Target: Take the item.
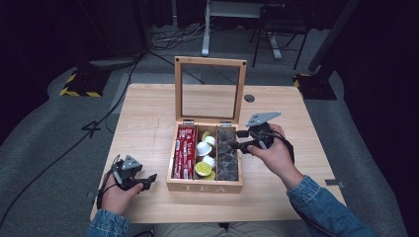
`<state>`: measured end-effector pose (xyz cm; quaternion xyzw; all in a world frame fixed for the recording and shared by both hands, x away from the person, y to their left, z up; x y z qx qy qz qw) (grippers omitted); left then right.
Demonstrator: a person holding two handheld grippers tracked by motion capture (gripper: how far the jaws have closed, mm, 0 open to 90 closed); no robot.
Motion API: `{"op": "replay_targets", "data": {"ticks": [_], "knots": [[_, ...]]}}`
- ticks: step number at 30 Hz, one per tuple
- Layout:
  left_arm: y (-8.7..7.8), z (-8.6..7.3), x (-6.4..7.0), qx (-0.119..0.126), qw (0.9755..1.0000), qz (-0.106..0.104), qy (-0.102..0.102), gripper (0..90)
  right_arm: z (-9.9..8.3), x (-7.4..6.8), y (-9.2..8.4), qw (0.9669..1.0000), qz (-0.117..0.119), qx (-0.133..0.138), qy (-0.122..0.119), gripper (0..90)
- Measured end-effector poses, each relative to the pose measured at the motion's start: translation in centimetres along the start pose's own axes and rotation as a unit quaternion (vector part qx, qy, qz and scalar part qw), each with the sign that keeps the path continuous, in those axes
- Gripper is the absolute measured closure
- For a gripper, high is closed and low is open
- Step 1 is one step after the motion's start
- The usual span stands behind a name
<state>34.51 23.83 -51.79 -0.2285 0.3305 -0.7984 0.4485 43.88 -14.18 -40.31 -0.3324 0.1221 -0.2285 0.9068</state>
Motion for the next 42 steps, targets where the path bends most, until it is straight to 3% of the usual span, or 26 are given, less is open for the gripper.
{"op": "replay_targets", "data": {"ticks": [7,12,18,22,32,42], "knots": [[0.4,-0.3,0.1,0.015,0.9999,0.005,0.003,29.1,-0.3,-0.4,2.7,0.9994,0.012,-0.031,-0.008,48.8],[0.4,-0.5,0.1,0.024,0.9997,0.006,0.008,28.6,-0.6,-0.2,4.1,0.9988,0.012,-0.047,-0.008,54.8],[0.5,-0.5,0.5,0.016,0.9992,0.022,0.029,26.8,-1.0,0.4,5.1,0.9981,0.001,-0.062,-0.002,51.6],[0.6,-0.4,0.5,0.018,0.9993,0.021,0.026,26.7,-1.5,0.6,6.0,0.9972,0.001,-0.074,0.003,49.8],[0.7,-0.4,0.4,0.019,0.9993,0.022,0.023,26.6,-1.7,0.9,6.5,0.9974,0.010,-0.071,0.006,67.8],[0.7,-0.4,0.5,0.019,0.9994,0.021,0.021,26.5,-1.4,1.0,5.3,0.9992,0.011,-0.036,0.012,72.3]]}}
Point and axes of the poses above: each handheld gripper's, and its own axes: y roughly forward along the jaws, z roughly out of its top, x roughly to its right, the point moved 3 cm from there along y, roughly forward along the jaws, and after that the axes turned 2 degrees about z, right-handed, at the moved point
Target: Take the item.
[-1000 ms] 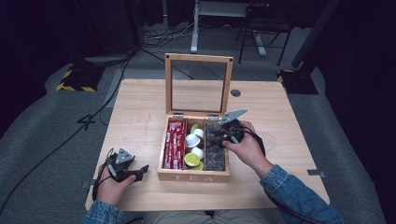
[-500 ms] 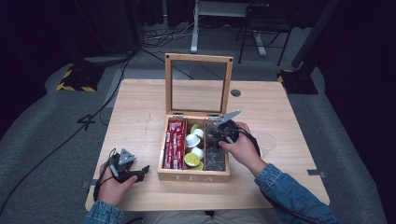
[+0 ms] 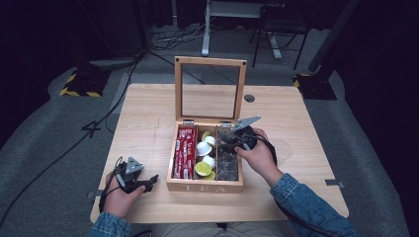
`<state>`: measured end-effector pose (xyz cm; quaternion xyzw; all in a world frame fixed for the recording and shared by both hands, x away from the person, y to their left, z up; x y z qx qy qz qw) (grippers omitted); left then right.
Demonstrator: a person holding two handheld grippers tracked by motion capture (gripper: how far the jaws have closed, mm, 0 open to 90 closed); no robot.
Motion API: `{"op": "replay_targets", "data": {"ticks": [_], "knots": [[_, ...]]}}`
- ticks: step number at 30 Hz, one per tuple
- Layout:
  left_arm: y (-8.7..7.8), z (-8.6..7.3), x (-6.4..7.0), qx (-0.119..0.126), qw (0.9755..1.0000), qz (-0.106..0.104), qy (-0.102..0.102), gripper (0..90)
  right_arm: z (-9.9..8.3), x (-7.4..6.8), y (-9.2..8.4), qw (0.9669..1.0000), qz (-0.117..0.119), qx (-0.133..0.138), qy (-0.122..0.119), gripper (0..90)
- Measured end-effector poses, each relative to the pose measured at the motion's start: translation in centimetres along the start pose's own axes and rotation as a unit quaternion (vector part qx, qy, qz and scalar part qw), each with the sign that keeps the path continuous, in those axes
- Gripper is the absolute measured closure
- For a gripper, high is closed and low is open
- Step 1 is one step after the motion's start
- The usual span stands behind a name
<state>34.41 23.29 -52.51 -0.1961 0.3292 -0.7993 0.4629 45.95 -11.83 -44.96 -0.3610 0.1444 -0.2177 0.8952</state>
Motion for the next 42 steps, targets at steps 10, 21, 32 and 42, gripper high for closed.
{"op": "replay_targets", "data": {"ticks": [10,21,32,42], "knots": [[0.0,0.1,-0.1,0.001,1.0000,0.001,0.002,26.6,0.5,-0.4,-1.9,0.9986,0.022,0.047,0.010,72.5],[0.0,0.1,-0.1,-0.001,1.0000,0.000,0.004,26.4,1.1,-0.6,-4.1,0.9916,0.053,0.116,0.021,72.4],[0.1,0.1,-0.3,-0.003,1.0000,-0.005,0.002,25.3,1.6,-0.9,-7.0,0.9867,0.059,0.150,0.019,72.3],[0.4,0.4,-0.6,-0.005,1.0000,-0.001,0.007,20.8,0.8,-0.3,-10.6,0.9865,0.022,0.162,0.013,72.2]]}}
Point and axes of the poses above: each handheld gripper's, and its own axes: y roughly forward along the jaws, z roughly out of its top, x roughly to its right, the point moved 3 cm from there along y, roughly forward along the jaws, and after that the axes turned 2 degrees about z, right-handed, at the moved point
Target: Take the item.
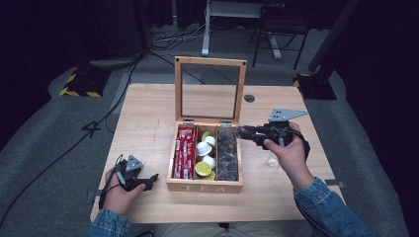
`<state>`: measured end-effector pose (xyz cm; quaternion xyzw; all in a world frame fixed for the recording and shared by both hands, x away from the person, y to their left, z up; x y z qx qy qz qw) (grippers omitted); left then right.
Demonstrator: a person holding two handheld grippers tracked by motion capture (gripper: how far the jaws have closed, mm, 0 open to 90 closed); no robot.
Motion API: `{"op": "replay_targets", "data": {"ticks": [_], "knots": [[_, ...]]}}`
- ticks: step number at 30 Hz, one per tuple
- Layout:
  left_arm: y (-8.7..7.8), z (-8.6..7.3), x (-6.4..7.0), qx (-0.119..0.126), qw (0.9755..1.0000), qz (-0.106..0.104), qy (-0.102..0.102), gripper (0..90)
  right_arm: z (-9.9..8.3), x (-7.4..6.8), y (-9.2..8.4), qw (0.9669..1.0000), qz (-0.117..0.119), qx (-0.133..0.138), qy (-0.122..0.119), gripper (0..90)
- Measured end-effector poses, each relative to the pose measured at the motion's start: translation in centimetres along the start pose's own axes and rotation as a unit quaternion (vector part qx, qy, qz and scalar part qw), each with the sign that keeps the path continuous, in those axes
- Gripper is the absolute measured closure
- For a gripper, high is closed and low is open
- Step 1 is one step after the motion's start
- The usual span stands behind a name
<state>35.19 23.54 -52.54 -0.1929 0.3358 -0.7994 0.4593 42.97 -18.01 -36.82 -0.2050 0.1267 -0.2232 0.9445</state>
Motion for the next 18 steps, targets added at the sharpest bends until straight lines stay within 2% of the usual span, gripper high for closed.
{"op": "replay_targets", "data": {"ticks": [6,11,16,18], "knots": [[0.1,0.0,-0.1,-0.002,1.0000,-0.004,0.004,19.4,0.0,0.8,-2.1,0.9996,-0.025,-0.004,-0.006,72.0],[0.1,0.0,-0.1,-0.002,1.0000,-0.003,0.004,19.3,-0.2,1.5,-4.3,0.9989,-0.047,0.005,0.000,72.0],[0.1,0.1,-0.1,-0.004,1.0000,-0.005,0.003,18.9,-0.7,2.1,-5.8,0.9981,-0.062,0.004,0.006,71.9],[0.3,0.1,0.0,-0.013,0.9997,-0.016,0.017,12.1,-0.9,2.4,-6.2,0.9978,-0.066,0.002,0.010,71.8]]}}
Point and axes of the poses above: each handheld gripper's, and its own axes: y roughly forward along the jaws, z roughly out of its top, x roughly to its right, the point moved 3 cm from there along y, roughly forward along the jaws, and after that the axes turned 2 degrees about z, right-handed, at the moved point
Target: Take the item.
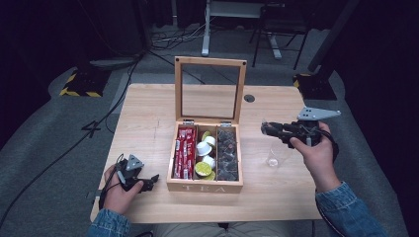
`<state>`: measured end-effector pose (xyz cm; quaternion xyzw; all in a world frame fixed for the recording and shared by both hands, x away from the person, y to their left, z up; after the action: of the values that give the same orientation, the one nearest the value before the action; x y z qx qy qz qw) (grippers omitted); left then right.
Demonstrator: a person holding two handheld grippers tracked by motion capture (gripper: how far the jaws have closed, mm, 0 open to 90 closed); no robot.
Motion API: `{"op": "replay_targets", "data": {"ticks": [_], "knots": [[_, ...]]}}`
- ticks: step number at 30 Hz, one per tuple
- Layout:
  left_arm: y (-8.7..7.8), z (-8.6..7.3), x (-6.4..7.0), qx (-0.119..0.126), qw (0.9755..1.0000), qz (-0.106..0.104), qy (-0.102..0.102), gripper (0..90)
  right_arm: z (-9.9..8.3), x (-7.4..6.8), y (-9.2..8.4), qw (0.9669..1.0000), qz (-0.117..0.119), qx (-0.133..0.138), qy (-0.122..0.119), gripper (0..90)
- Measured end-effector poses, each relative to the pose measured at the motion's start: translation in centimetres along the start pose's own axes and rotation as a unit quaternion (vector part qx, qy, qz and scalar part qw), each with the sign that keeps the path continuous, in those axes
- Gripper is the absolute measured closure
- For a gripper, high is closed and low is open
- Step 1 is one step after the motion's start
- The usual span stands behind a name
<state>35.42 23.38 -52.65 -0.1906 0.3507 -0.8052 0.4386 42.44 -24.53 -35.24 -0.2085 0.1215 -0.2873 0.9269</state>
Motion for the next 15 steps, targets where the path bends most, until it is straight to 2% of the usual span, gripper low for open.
{"op": "replay_targets", "data": {"ticks": [1,4,15], "knots": [[0.1,0.1,0.1,-0.006,0.9999,-0.005,0.007,8.4,-0.2,0.2,-0.2,1.0000,-0.002,-0.001,0.002,71.8],[0.3,0.2,0.1,-0.010,0.9999,-0.004,0.007,1.9,-0.6,0.7,-0.7,0.9999,-0.012,-0.004,0.005,71.8],[0.4,0.2,0.1,-0.012,0.9999,-0.002,0.006,0.3,-2.3,2.1,-2.0,0.9987,-0.044,-0.022,0.016,71.8]]}}
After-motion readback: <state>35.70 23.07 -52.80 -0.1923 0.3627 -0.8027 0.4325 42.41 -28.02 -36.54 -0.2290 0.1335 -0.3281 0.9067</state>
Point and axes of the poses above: each handheld gripper's, and its own axes: y roughly forward along the jaws, z roughly out of its top, x roughly to its right, the point moved 3 cm from there along y, roughly forward along the jaws, and after that the axes turned 2 degrees about z, right-handed, at the moved point
